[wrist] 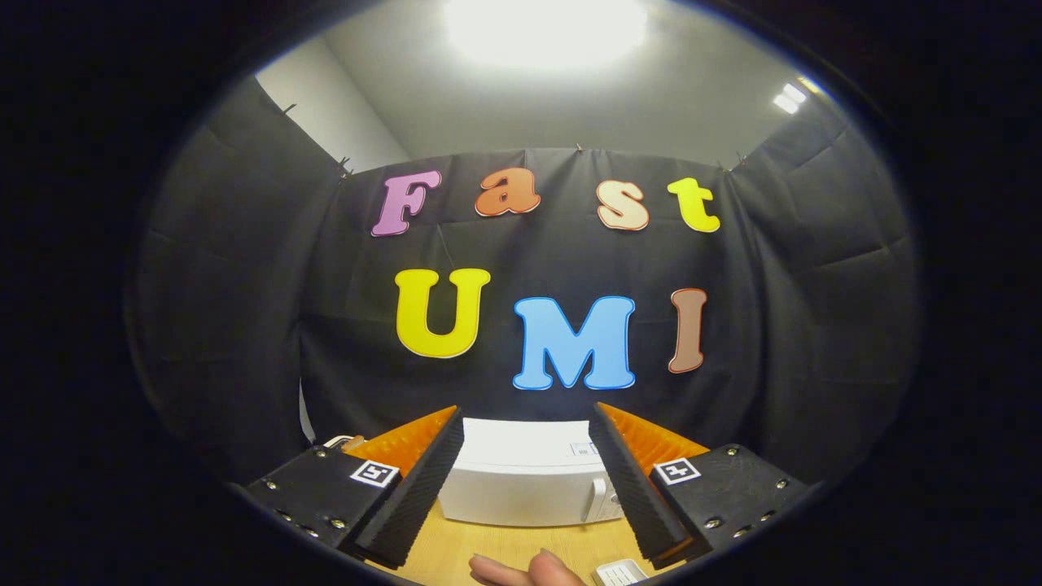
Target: Open the microwave, put the food inside, and close the microwave door.
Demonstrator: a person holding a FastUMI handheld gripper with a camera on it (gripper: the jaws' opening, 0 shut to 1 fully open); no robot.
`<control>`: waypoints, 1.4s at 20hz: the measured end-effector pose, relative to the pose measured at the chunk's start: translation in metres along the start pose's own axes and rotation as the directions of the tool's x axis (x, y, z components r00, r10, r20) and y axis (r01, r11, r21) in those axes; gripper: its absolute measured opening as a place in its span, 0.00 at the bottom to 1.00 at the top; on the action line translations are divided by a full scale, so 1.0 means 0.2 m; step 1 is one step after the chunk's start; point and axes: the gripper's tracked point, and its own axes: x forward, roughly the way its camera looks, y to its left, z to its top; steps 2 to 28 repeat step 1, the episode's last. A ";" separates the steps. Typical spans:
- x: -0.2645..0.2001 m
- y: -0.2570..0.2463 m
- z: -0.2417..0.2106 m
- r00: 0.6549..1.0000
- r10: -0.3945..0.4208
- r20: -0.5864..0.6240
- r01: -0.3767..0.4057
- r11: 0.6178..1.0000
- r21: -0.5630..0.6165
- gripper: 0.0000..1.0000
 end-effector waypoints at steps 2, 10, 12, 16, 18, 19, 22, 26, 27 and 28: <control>0.00 -0.01 0.00 1.000 -0.005 0.002 0.005 1.000 0.000 0.98; 0.00 -0.01 0.00 1.000 -0.005 0.002 0.005 1.000 0.000 0.98; 0.00 -0.01 0.00 1.000 -0.005 0.002 0.005 1.000 0.000 0.98; 0.00 -0.01 0.00 1.000 -0.005 0.002 0.005 1.000 0.000 0.98; 0.00 -0.01 0.00 1.000 -0.005 0.002 0.005 1.000 0.000 0.98; 0.00 -0.01 0.00 1.000 -0.005 0.002 0.005 1.000 0.000 0.98; 0.00 -0.01 0.00 1.000 -0.005 0.002 0.005 1.000 0.000 0.98; 0.00 -0.01 0.00 1.000 -0.005 0.002 0.005 1.000 0.000 0.98; 0.00 -0.01 0.00 1.000 -0.005 0.002 0.005 1.000 0.000 0.98; 0.00 -0.01 0.00 1.000 -0.005 0.002 0.005 1.000 0.000 0.98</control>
